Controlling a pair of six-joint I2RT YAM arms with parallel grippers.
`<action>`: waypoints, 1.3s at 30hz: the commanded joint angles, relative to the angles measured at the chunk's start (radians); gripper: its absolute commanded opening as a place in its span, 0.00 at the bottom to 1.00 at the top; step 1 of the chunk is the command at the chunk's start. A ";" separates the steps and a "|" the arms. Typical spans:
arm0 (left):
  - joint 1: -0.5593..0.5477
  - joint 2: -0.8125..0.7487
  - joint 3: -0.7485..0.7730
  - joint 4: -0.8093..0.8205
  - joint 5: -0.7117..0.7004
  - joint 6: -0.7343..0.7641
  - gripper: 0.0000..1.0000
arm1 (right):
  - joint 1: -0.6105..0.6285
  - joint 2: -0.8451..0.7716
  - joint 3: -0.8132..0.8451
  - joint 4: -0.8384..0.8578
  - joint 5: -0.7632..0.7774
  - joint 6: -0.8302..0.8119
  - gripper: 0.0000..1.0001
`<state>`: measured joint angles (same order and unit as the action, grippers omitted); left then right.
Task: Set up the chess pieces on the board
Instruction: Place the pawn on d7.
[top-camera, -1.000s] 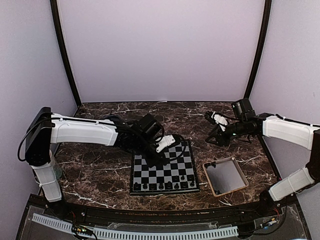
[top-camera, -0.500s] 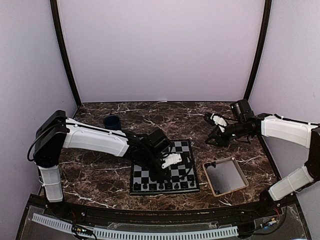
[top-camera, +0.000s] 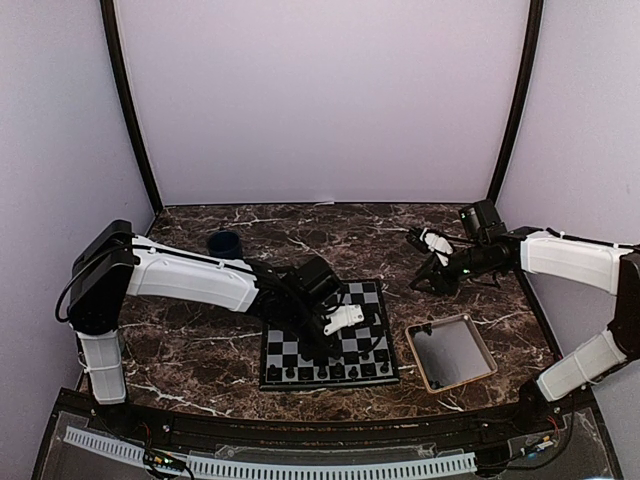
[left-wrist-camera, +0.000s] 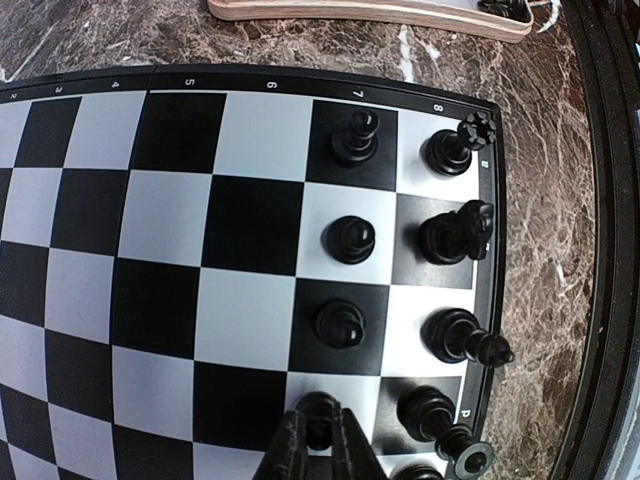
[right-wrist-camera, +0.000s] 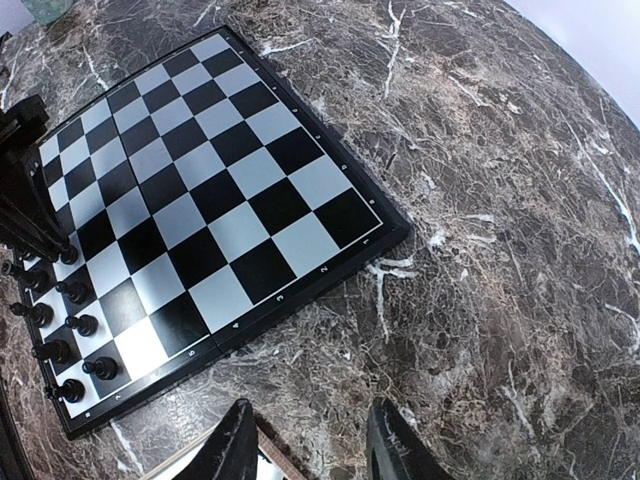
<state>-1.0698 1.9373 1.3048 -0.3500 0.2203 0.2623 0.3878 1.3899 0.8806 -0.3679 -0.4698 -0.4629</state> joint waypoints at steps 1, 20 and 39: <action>-0.003 -0.019 -0.006 -0.023 0.018 0.015 0.11 | -0.003 0.010 0.024 -0.002 -0.004 -0.008 0.39; -0.007 -0.072 -0.034 0.007 -0.011 0.008 0.24 | -0.006 0.010 0.100 -0.144 0.001 0.011 0.40; -0.006 -0.262 -0.153 0.137 -0.068 0.007 0.36 | -0.010 0.109 0.123 -0.537 0.381 -0.024 0.27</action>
<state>-1.0718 1.7512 1.1908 -0.2573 0.1749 0.2729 0.3847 1.4662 1.0183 -0.9424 -0.1810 -0.5331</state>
